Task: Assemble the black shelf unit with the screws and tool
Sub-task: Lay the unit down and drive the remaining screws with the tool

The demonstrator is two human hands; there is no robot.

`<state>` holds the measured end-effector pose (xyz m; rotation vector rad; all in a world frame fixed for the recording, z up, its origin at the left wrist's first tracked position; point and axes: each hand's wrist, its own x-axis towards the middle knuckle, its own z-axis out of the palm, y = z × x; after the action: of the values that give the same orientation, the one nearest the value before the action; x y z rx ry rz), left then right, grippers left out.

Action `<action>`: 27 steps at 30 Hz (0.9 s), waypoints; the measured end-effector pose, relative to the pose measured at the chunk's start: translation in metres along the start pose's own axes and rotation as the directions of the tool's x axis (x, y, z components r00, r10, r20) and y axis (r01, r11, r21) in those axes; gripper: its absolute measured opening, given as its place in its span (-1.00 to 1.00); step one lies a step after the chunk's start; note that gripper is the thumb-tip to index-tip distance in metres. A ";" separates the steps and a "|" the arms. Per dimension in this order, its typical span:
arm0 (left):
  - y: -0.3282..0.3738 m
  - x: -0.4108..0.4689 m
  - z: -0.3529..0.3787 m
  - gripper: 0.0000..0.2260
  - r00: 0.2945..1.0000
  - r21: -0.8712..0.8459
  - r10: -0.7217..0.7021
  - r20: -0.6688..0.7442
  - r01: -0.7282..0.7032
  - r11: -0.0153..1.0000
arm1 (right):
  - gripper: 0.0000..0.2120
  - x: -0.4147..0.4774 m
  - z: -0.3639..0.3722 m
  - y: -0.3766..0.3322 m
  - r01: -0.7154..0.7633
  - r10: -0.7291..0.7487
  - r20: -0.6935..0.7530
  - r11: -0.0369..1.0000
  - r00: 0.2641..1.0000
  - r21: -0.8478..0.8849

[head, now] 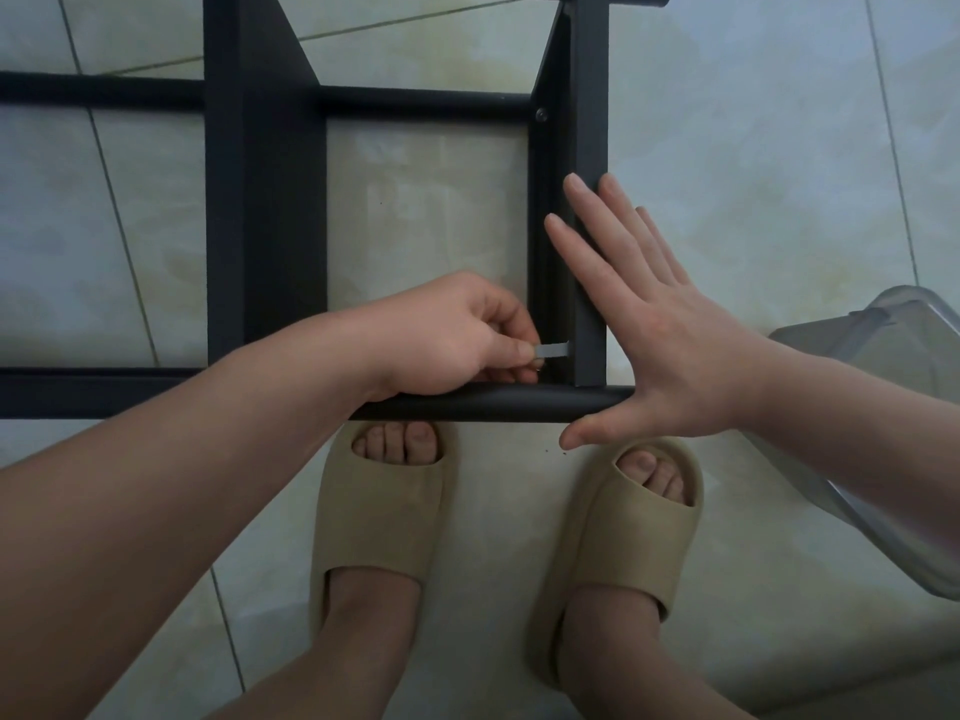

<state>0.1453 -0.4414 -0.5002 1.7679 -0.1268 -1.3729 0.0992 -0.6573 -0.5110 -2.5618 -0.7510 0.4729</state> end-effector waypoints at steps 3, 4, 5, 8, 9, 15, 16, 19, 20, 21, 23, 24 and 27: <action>0.000 0.000 0.000 -0.88 1.000 0.062 0.013 0.004 -0.013 0.998 | 0.25 0.000 0.000 0.000 0.000 0.000 -0.001 1.000 1.000 0.005; 0.000 0.000 0.000 -0.88 1.000 0.078 0.017 0.009 -0.018 0.997 | 0.25 0.000 0.000 0.000 0.002 -0.002 -0.003 1.000 1.000 0.006; 0.000 0.001 0.000 -0.87 1.000 0.090 0.018 0.018 -0.020 0.996 | 0.25 0.000 0.000 0.000 0.003 -0.003 -0.005 1.000 1.000 0.007; -0.001 0.002 0.000 -0.88 0.999 0.120 0.006 0.045 -0.011 0.993 | 0.25 0.000 0.001 0.000 0.003 -0.003 -0.008 1.000 1.000 0.009; -0.001 0.002 0.000 -0.88 0.999 0.118 0.005 0.047 -0.010 0.993 | 0.25 0.000 0.001 0.000 0.002 -0.002 -0.009 1.000 1.000 0.009; 0.000 0.006 -0.003 -0.90 0.993 0.251 0.096 -0.066 -0.076 0.965 | 0.25 0.000 0.000 0.000 0.002 -0.002 -0.009 1.000 1.000 0.001; 0.000 0.005 -0.004 -0.90 0.988 0.293 0.126 -0.086 -0.096 0.951 | 0.25 0.000 0.000 0.000 0.005 -0.005 -0.010 1.000 1.000 -0.001; 0.003 0.003 -0.007 -0.87 0.970 0.375 0.218 -0.108 -0.164 0.913 | 0.25 0.000 0.000 0.000 0.006 -0.006 -0.011 1.000 1.000 -0.002; 0.004 0.003 -0.006 -0.87 0.966 0.365 0.233 -0.113 -0.178 0.914 | 0.25 0.000 0.001 0.000 0.007 -0.007 -0.011 1.000 1.000 -0.002; 0.006 0.003 -0.004 -0.88 0.964 0.317 0.233 -0.127 -0.183 0.931 | 0.25 0.000 0.001 0.000 0.008 -0.008 -0.012 1.000 1.000 -0.002; 0.009 0.005 0.003 -0.90 0.975 0.066 0.155 -0.160 -0.146 0.987 | 0.25 0.000 0.000 0.000 0.009 -0.009 -0.012 1.000 1.000 -0.002; 0.011 0.005 0.006 -0.92 0.985 -0.097 0.072 -0.156 -0.088 0.991 | 0.25 0.000 0.000 0.000 0.008 -0.008 -0.012 1.000 1.000 -0.002; 0.012 0.009 0.011 -0.92 0.990 -0.333 -0.085 -0.115 0.042 0.942 | 0.25 0.000 0.000 0.001 0.004 -0.004 -0.009 1.000 1.000 0.003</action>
<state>0.1444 -0.4597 -0.4987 1.5810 0.2216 -1.2389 0.0994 -0.6579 -0.5111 -2.5577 -0.7524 0.4610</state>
